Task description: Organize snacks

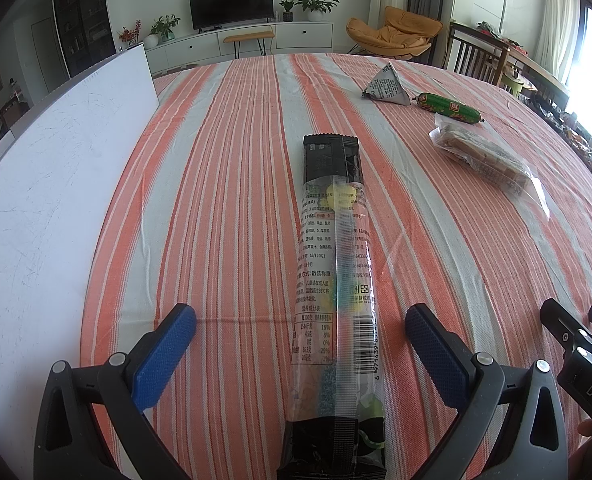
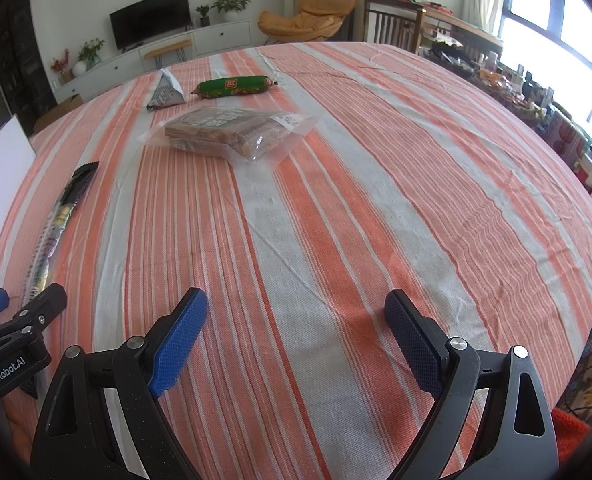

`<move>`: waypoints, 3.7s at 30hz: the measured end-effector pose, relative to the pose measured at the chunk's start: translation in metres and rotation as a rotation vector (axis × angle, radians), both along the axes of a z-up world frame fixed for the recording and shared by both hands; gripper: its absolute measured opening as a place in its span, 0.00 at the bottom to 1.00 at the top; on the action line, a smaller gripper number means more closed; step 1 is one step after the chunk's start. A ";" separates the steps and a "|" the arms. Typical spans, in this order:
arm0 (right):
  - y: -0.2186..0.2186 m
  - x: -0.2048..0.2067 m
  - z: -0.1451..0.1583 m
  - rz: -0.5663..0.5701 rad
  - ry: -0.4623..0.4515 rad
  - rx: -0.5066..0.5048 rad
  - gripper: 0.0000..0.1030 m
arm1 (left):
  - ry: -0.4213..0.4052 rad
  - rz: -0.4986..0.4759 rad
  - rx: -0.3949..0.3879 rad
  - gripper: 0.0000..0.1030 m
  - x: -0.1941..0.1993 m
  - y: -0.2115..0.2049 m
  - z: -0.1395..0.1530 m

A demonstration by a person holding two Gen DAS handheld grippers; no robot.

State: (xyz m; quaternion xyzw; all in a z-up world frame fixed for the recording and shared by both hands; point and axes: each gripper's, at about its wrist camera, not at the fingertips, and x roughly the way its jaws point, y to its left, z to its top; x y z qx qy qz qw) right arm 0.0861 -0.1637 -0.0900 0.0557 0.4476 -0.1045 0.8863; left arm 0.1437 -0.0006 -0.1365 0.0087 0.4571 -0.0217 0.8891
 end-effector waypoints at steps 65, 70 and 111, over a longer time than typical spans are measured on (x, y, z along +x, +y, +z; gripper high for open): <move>0.017 0.166 0.040 0.686 0.173 -0.124 0.88 | 0.000 -0.024 0.001 1.00 0.000 0.000 0.000; 0.021 0.216 0.000 0.642 0.308 -0.058 0.89 | 0.000 -0.024 0.001 1.00 0.000 0.000 0.000; -0.039 -0.030 0.034 0.247 -0.117 1.164 0.48 | -0.116 -0.223 -0.448 0.19 -0.116 0.053 0.159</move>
